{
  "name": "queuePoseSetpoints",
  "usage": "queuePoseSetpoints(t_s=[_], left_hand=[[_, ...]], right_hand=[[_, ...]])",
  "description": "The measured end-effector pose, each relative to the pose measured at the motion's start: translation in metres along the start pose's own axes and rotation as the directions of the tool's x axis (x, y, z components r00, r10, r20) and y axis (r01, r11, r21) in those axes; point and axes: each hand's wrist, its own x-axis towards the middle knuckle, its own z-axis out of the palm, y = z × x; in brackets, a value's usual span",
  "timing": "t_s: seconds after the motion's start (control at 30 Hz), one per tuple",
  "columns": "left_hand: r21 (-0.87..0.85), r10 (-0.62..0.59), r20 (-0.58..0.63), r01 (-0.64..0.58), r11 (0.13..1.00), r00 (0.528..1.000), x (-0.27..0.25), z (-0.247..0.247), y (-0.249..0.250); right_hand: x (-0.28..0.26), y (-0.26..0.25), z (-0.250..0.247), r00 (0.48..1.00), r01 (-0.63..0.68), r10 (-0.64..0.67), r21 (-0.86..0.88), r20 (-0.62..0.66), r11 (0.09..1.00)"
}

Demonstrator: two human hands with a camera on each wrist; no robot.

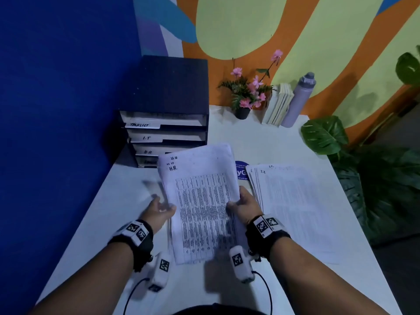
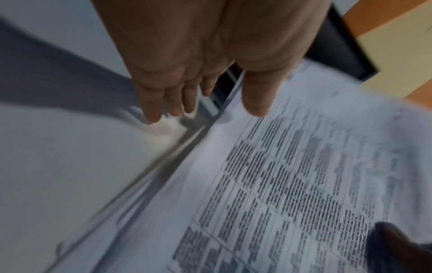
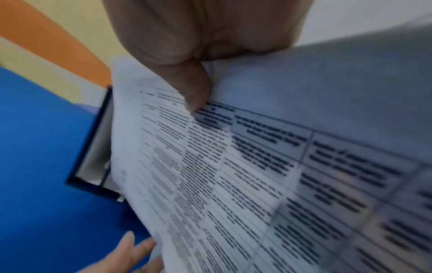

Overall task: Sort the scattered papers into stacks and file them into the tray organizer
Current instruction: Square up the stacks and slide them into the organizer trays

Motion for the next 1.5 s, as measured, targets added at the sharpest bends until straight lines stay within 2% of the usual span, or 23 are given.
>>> queuePoseSetpoints(t_s=[0.1,0.17,0.23,0.3,0.37,0.43,0.5,0.6,0.67,0.73,0.8,0.87,0.93,0.97,1.03,1.1,1.17,1.23,1.4,1.5], left_hand=[[-0.193,0.204,-0.126,-0.226,0.955,0.971,-0.004,-0.006,0.038],[-0.220,0.293,-0.237,-0.345,0.912,0.926,-0.012,-0.005,0.065],[-0.184,0.351,-0.302,-0.415,0.891,0.887,-0.024,-0.003,0.084],[-0.154,0.386,-0.321,-0.449,0.880,0.865,-0.029,0.002,0.088],[-0.199,0.437,-0.298,-0.503,0.841,0.848,-0.034,0.008,0.087],[-0.195,0.496,-0.309,-0.564,0.802,0.812,-0.037,0.012,0.084],[-0.119,0.551,-0.349,-0.620,0.776,0.758,-0.045,0.014,0.090],[-0.089,0.615,-0.413,-0.702,0.706,0.672,-0.059,0.014,0.106],[-0.084,0.611,-0.451,-0.713,0.696,0.650,-0.059,0.015,0.116],[-0.098,0.575,-0.496,-0.700,0.708,0.651,-0.059,0.018,0.125],[-0.135,0.523,-0.528,-0.673,0.727,0.670,-0.055,0.018,0.129],[-0.158,0.515,-0.534,-0.677,0.718,0.671,-0.053,0.018,0.129],[-0.178,0.557,-0.507,-0.712,0.679,0.658,-0.050,0.016,0.125],[-0.198,0.579,-0.473,-0.720,0.665,0.664,-0.048,0.014,0.121],[-0.240,0.606,-0.392,-0.713,0.659,0.692,-0.041,0.009,0.110],[-0.254,0.592,-0.298,-0.660,0.707,0.748,-0.032,0.006,0.096],[-0.237,0.538,-0.246,-0.588,0.773,0.806,-0.026,0.006,0.086],[-0.213,0.491,-0.270,-0.549,0.809,0.828,-0.021,0.008,0.085],[-0.309,0.432,-0.357,-0.541,0.782,0.828,-0.024,0.015,0.095],[-0.399,0.450,-0.366,-0.574,0.715,0.815,-0.038,0.018,0.101]], right_hand=[[-0.005,-0.033,-0.011,0.994,0.106,-0.104,0.178,-0.025,0.978],[-0.005,-0.047,-0.016,0.985,0.173,-0.161,0.252,-0.070,0.952],[-0.004,-0.053,-0.019,0.971,0.235,-0.212,0.261,-0.111,0.936],[-0.006,-0.053,-0.021,0.956,0.283,-0.251,0.254,-0.149,0.925],[-0.010,-0.054,-0.024,0.941,0.326,-0.280,0.280,-0.193,0.903],[-0.016,-0.059,-0.027,0.915,0.387,-0.327,0.283,-0.238,0.877],[-0.016,-0.063,-0.031,0.844,0.511,-0.447,0.191,-0.298,0.838],[-0.007,-0.068,-0.035,0.649,0.699,-0.691,-0.108,-0.319,0.707],[0.003,-0.071,-0.036,0.554,0.732,-0.785,-0.288,-0.277,0.618],[0.009,-0.070,-0.035,0.515,0.743,-0.820,-0.348,-0.249,0.572],[0.011,-0.069,-0.035,0.503,0.748,-0.836,-0.373,-0.220,0.548],[0.008,-0.070,-0.034,0.539,0.749,-0.818,-0.330,-0.204,0.575],[0.000,-0.072,-0.033,0.657,0.705,-0.716,-0.147,-0.234,0.694],[-0.005,-0.073,-0.032,0.732,0.650,-0.623,0.008,-0.275,0.760],[-0.011,-0.077,-0.028,0.860,0.491,-0.392,0.319,-0.325,0.811],[-0.013,-0.080,-0.026,0.936,0.328,-0.211,0.483,-0.280,0.812],[-0.012,-0.081,-0.024,0.968,0.227,-0.129,0.520,-0.217,0.824],[-0.010,-0.083,-0.019,0.969,0.213,-0.119,0.496,-0.215,0.842],[-0.006,-0.083,-0.011,0.967,0.173,-0.038,0.541,-0.253,0.823],[-0.008,-0.080,-0.009,0.967,0.183,-0.060,0.513,-0.248,0.839]])
